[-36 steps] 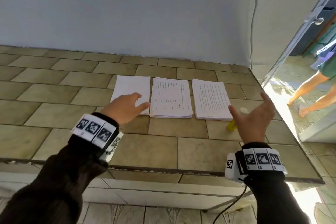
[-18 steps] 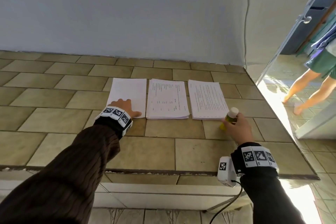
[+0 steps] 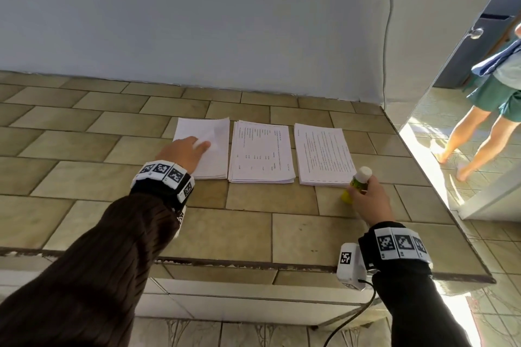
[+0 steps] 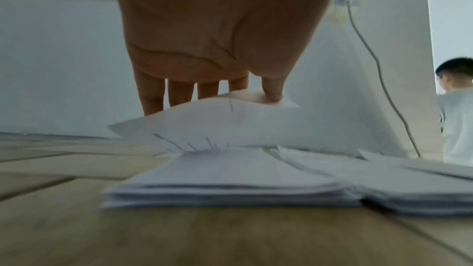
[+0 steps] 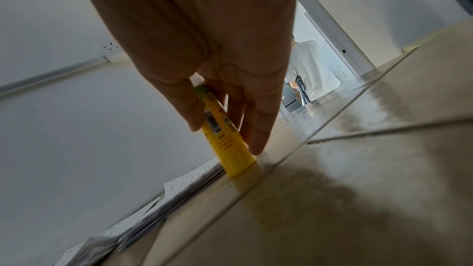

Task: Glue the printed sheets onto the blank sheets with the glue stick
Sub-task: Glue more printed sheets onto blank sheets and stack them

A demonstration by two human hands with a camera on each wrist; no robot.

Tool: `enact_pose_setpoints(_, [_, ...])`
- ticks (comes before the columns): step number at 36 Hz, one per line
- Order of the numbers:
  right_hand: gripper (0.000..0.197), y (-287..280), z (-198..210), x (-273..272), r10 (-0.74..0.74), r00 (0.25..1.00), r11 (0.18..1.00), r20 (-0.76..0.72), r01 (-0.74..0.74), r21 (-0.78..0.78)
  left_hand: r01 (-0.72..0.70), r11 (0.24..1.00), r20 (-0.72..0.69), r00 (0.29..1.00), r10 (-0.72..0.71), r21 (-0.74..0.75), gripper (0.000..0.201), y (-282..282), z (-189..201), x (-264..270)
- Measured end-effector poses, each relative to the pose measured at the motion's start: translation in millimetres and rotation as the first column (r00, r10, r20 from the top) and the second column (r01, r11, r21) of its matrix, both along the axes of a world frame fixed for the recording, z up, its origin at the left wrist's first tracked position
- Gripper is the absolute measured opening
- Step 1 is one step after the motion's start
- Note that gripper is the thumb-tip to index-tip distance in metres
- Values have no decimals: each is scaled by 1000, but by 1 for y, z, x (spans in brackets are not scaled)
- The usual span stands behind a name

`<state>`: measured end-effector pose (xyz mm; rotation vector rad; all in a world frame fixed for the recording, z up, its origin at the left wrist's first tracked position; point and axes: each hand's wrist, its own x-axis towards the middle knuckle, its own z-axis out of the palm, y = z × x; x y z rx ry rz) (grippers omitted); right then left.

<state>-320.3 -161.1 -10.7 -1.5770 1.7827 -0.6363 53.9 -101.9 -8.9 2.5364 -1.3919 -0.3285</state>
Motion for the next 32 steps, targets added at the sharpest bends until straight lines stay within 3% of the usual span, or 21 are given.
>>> enact_pose_setpoints(3, [43,0,0,0,4,1000,1000,-3,-4,3,-2,987,-1,1000,1,-159,61,6,13,-2])
enact_pose_setpoints(6, [43,1,1,-1,9,1000,1000,-19,-9,5,68,945,-46,995,-88,-319,55,16,26,-15])
enact_pose_setpoints(10, [44,1,1,-2,13,999,1000,-40,-13,9,231,906,-134,946,-294,-354,54,37,41,-50])
enact_pose_setpoints(13, [46,0,0,-2,26,998,999,-53,-25,20,410,871,-143,878,-457,-268,55,55,43,-73])
enact_pose_setpoints(19, [47,-2,-2,-1,56,996,998,-67,-55,19,696,701,-68,716,-695,156,59,78,20,-97])
enact_pose_setpoints(21, [48,-2,-4,-1,72,995,997,-69,-71,16,725,635,-49,668,-742,268,59,83,11,-100])
enact_pose_setpoints(25, [46,-2,-6,1,98,991,995,-90,-97,13,735,575,-49,631,-775,360,63,90,-7,-101])
enact_pose_setpoints(32, [45,4,-9,4,172,982,984,-74,-175,-28,728,548,-45,617,-786,411,72,94,-19,-100])
